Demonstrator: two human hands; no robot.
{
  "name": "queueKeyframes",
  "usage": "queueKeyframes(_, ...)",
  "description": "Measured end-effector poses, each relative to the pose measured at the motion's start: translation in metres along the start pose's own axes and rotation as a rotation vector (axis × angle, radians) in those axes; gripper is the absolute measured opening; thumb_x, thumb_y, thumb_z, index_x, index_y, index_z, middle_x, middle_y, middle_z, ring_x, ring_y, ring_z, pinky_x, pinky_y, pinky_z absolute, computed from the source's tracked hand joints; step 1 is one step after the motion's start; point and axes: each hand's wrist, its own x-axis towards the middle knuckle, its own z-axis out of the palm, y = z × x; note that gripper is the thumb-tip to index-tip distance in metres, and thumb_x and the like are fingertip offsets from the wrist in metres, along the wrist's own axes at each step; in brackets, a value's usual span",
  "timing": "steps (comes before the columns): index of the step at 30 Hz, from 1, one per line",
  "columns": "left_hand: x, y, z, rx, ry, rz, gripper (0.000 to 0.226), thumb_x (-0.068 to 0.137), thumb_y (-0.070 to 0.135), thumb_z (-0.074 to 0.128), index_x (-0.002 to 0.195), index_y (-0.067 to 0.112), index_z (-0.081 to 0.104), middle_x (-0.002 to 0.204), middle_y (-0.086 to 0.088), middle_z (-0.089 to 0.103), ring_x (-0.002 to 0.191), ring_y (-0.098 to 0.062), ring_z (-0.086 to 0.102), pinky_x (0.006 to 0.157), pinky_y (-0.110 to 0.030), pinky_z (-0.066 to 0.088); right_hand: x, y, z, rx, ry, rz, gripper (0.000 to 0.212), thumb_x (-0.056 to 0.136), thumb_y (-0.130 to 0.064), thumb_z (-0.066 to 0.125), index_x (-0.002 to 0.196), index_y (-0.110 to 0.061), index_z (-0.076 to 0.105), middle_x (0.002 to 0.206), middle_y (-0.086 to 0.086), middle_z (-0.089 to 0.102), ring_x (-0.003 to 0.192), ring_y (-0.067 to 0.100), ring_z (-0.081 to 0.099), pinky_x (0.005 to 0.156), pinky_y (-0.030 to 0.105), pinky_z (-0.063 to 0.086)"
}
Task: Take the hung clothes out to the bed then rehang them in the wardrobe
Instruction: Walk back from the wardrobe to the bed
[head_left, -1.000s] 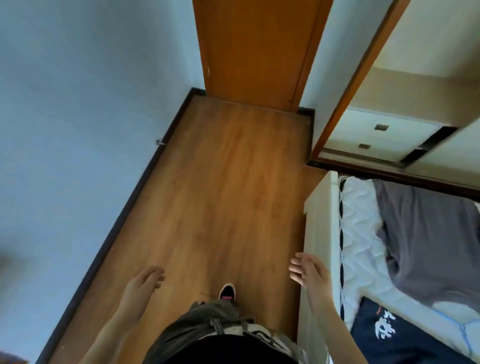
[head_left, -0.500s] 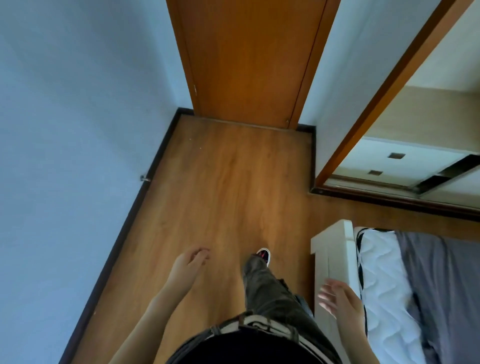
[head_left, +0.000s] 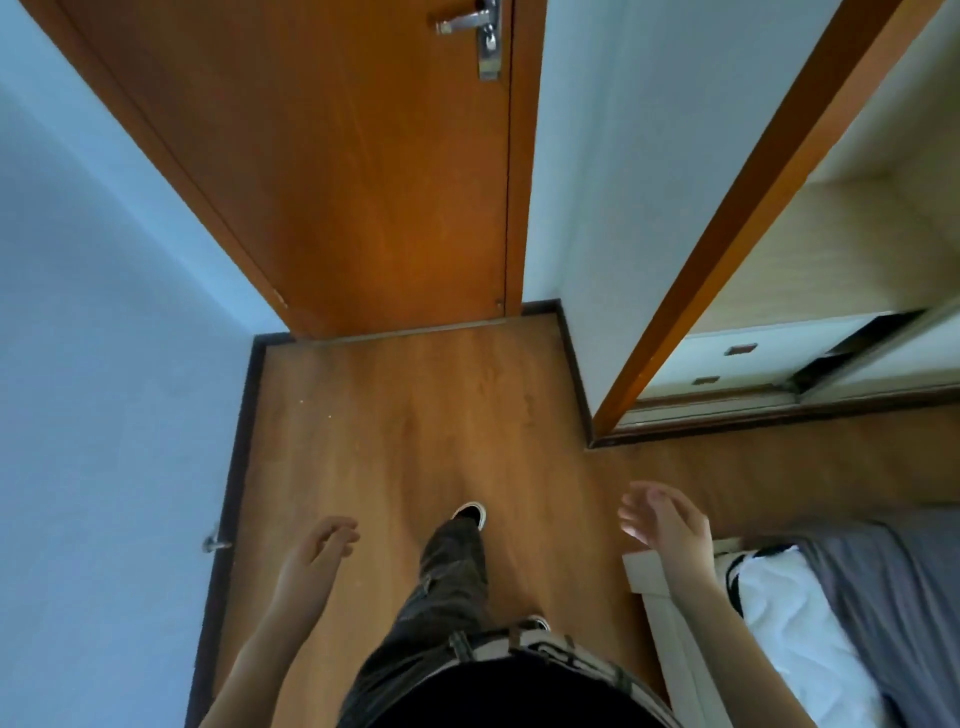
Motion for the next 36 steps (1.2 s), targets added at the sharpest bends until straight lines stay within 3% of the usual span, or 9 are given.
queueKeyframes(3,0.074,0.052,0.01,0.136,-0.192,0.085,0.019,0.097,0.03,0.046,0.092,0.036,0.064,0.099,0.004,0.069,0.096,-0.019,0.065,0.089,-0.042,0.051,0.027,-0.008,0.014,0.125,0.186,0.068,0.023,0.098,-0.009,0.046,0.095,-0.007,0.069,0.093,0.018,0.07,0.083,0.031,0.066,0.084,0.045,0.054)
queueKeyframes(6,0.134,0.131,0.034,0.267,-0.395,0.22,0.015,0.097,0.038,0.045,0.094,0.043,0.058,0.102,0.017,0.064,0.098,-0.004,0.06,0.085,-0.026,0.046,0.041,-0.009,0.014,0.205,0.37,0.101,0.023,0.098,-0.013,0.046,0.096,-0.007,0.069,0.095,0.019,0.07,0.093,0.04,0.066,0.091,0.053,0.052)
queueKeyframes(8,0.163,0.187,0.06,0.36,-0.535,0.325,0.017,0.098,0.035,0.043,0.103,0.037,0.059,0.104,0.022,0.061,0.099,0.003,0.056,0.082,-0.02,0.042,0.038,-0.013,0.009,0.262,0.465,0.115,0.023,0.098,-0.013,0.046,0.1,-0.004,0.067,0.097,0.022,0.069,0.098,0.044,0.064,0.092,0.055,0.051)
queueKeyframes(13,0.207,0.299,0.167,0.534,-0.79,0.56,0.021,0.098,0.032,0.045,0.107,0.028,0.064,0.106,0.013,0.066,0.102,-0.002,0.06,0.086,-0.022,0.047,0.024,-0.018,-0.017,0.388,0.719,0.114,0.023,0.098,-0.009,0.045,0.098,-0.004,0.067,0.093,0.022,0.068,0.083,0.035,0.065,0.085,0.049,0.052)
queueKeyframes(18,0.185,0.353,0.29,0.619,-1.04,0.649,0.021,0.097,0.031,0.046,0.105,0.027,0.064,0.103,0.013,0.067,0.1,0.0,0.061,0.08,-0.015,0.045,0.03,-0.004,-0.062,0.476,0.917,0.138,0.023,0.096,-0.006,0.044,0.099,0.0,0.067,0.09,0.024,0.069,0.076,0.034,0.067,0.068,0.033,0.054)
queueKeyframes(24,0.141,0.376,0.407,0.666,-1.119,0.56,0.021,0.099,0.029,0.045,0.102,0.027,0.065,0.103,0.004,0.068,0.101,-0.011,0.063,0.081,-0.023,0.048,0.059,-0.004,-0.146,0.584,1.01,0.168,0.024,0.097,-0.006,0.043,0.097,-0.002,0.066,0.092,0.022,0.069,0.077,0.032,0.067,0.069,0.036,0.054)
queueKeyframes(29,0.117,0.416,0.477,0.778,-1.167,0.657,0.019,0.098,0.029,0.047,0.097,0.03,0.066,0.097,0.005,0.07,0.096,-0.012,0.065,0.088,-0.033,0.052,0.078,-0.033,-0.217,0.615,1.1,0.113,0.023,0.098,-0.007,0.043,0.098,-0.006,0.066,0.089,0.018,0.07,0.082,0.034,0.068,0.075,0.041,0.056)
queueKeyframes(36,0.101,0.483,0.6,0.809,-1.19,0.711,0.02,0.097,0.025,0.046,0.099,0.023,0.067,0.098,0.002,0.07,0.097,-0.016,0.063,0.089,-0.034,0.048,0.124,-0.051,-0.296,0.695,1.228,0.071,0.025,0.096,-0.002,0.044,0.093,-0.004,0.068,0.085,0.021,0.07,0.077,0.031,0.067,0.075,0.043,0.056)
